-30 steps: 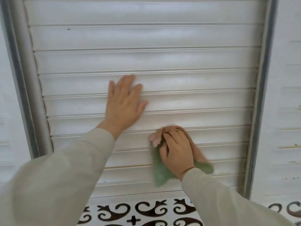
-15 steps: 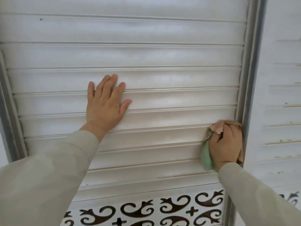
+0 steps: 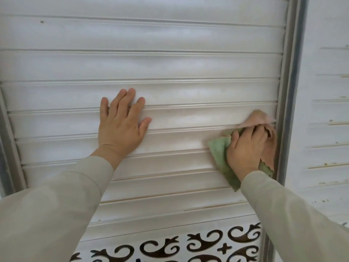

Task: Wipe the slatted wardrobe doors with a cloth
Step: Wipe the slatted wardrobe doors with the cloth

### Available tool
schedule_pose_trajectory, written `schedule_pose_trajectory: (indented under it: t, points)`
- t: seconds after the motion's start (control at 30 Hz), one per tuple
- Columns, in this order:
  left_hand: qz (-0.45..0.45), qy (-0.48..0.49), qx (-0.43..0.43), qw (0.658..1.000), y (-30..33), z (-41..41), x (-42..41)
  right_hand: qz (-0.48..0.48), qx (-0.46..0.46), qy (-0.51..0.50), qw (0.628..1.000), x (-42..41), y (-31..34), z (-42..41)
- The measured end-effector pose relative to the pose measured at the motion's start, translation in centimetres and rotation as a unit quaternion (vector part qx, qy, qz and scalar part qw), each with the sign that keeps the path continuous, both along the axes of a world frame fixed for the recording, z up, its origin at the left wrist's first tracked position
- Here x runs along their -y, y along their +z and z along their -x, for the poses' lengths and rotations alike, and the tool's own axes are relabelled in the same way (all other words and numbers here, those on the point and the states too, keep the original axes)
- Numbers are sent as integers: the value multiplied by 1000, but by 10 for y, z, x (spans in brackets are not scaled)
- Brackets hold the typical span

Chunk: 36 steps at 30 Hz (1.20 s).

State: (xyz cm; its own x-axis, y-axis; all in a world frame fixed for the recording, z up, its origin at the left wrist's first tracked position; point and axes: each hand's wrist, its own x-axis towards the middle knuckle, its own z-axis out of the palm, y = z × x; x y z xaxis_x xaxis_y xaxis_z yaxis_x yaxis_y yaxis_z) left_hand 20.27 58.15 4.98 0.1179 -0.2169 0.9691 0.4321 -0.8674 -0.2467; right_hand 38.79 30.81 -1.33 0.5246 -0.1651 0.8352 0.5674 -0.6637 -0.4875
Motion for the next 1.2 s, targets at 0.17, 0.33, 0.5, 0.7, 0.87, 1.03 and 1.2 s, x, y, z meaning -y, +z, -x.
schedule_pose_trajectory:
  t: [0.17, 0.33, 0.5, 0.7, 0.87, 1.03, 1.2]
  points:
    - [-5, 1, 6, 1000, 0, -1, 0, 179, 129, 46, 974, -71, -17, 53]
    - [-16, 2, 2, 1000, -1, 2, -5, 206, 123, 76, 968, -83, -49, 58]
    - [-5, 2, -9, 1000, -2, 1, -2, 23, -36, -15, 999, -29, -64, 19]
    - [-2, -3, -9, 1000, -2, -5, 5, -87, -221, -78, 968, -1, -53, -1]
    - [2, -6, -3, 1000, -3, -8, 7, 96, -161, -2, 982, -42, -90, 52]
    - [1, -3, 7, 1000, -5, -4, 6, 21, -145, 106, 984, -46, -115, 67]
    - [7, 1, 7, 1000, -5, -5, 7, -153, -192, 20, 969, 13, -100, 29]
